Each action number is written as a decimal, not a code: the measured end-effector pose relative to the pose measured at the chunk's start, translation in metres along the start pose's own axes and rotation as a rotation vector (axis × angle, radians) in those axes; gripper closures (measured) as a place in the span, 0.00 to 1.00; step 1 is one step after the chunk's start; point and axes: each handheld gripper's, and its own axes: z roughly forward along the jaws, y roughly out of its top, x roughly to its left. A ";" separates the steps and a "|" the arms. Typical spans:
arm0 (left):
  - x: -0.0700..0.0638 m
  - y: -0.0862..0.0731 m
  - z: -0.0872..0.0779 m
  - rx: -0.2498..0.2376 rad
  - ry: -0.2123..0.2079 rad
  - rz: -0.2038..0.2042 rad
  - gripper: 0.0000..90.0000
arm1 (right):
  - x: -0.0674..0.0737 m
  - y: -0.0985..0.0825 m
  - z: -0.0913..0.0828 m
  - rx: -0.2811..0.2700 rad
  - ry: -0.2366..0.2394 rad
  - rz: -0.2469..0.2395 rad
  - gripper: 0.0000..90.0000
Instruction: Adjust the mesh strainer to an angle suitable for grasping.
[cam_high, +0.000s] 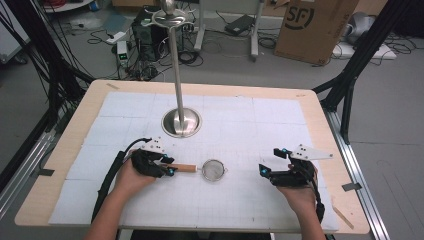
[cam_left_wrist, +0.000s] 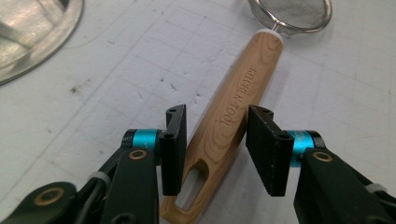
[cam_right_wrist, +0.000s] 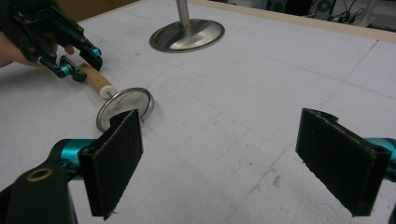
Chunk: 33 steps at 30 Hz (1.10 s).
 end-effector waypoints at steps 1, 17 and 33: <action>-0.002 0.001 0.000 0.005 0.003 0.004 0.66 | 0.000 0.000 0.000 0.000 -0.001 -0.001 0.15; -0.033 0.024 0.032 0.022 -0.055 0.108 0.72 | 0.001 0.000 0.002 0.006 0.004 -0.004 0.15; -0.066 0.058 0.076 -0.007 -0.100 0.217 0.74 | 0.001 0.000 0.002 0.007 0.005 0.000 0.16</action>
